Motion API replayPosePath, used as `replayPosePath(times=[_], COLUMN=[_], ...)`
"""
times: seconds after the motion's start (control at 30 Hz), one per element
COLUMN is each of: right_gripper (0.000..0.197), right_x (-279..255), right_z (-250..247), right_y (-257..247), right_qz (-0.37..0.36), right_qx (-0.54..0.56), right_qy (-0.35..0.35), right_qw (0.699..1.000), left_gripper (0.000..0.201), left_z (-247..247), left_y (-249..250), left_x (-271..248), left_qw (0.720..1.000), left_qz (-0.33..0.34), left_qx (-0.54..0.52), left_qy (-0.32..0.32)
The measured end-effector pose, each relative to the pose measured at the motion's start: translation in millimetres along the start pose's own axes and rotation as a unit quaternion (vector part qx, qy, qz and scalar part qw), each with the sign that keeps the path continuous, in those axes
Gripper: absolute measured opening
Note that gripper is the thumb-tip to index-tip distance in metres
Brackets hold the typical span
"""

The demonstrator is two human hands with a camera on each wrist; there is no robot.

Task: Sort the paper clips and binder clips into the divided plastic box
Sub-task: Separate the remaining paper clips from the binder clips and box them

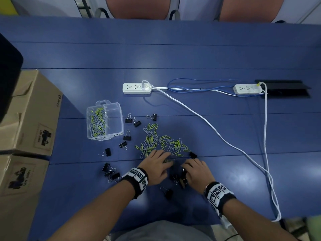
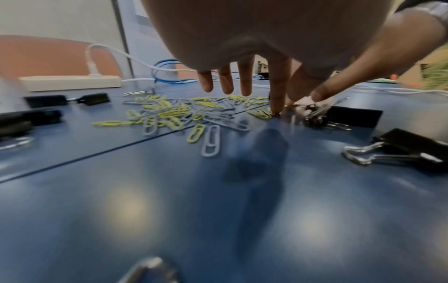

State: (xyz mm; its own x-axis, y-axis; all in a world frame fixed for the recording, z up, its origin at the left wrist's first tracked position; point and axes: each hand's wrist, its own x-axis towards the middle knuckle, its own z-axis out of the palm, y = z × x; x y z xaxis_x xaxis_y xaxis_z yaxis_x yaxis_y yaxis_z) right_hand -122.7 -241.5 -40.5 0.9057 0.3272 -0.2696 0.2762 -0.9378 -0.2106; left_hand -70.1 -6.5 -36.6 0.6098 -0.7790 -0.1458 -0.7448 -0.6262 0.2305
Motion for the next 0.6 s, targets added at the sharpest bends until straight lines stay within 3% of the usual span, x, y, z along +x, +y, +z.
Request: replayPosePath(times=[0.13,0.2,0.3,0.37,0.47,0.6], right_gripper=[0.031,0.037,0.057,0.081,0.086,0.066], right_x=[9.7,25.8,55.8,74.1,94.2,106.6], right_z=[-3.1,-12.1,-29.5,-37.6,-42.0,-41.6], right_y=[5.8,3.1,-8.1,-18.0,-37.1,-58.9], right_qz=[0.018,0.040,0.090,0.144,0.205,0.208], right_qx=[0.021,0.051,0.006,-0.020,0.011,0.099], right_qy=[0.077,0.098,0.037,-0.041,-0.071,-0.066], right_qw=[0.997,0.993,0.995,0.988,0.976,0.971], left_gripper=[0.057,0.077,0.114,0.126,0.119,0.069], left_z=[-2.2,-5.4,-13.2,-15.9,-15.3,-11.1], left_y=[-14.6,-18.2,-22.8,-25.0,-29.6,-37.3], left_x=[-11.3,-16.1,-19.4,-15.8,-4.8,8.6], left_qw=[0.997,0.984,0.927,0.895,0.874,0.884], left_qz=[-0.078,-0.175,-0.368,-0.432,-0.455,-0.413], left_qx=[-0.017,-0.031,-0.063,-0.092,-0.165,-0.219], left_qy=[0.024,0.023,-0.031,-0.057,-0.052,0.022])
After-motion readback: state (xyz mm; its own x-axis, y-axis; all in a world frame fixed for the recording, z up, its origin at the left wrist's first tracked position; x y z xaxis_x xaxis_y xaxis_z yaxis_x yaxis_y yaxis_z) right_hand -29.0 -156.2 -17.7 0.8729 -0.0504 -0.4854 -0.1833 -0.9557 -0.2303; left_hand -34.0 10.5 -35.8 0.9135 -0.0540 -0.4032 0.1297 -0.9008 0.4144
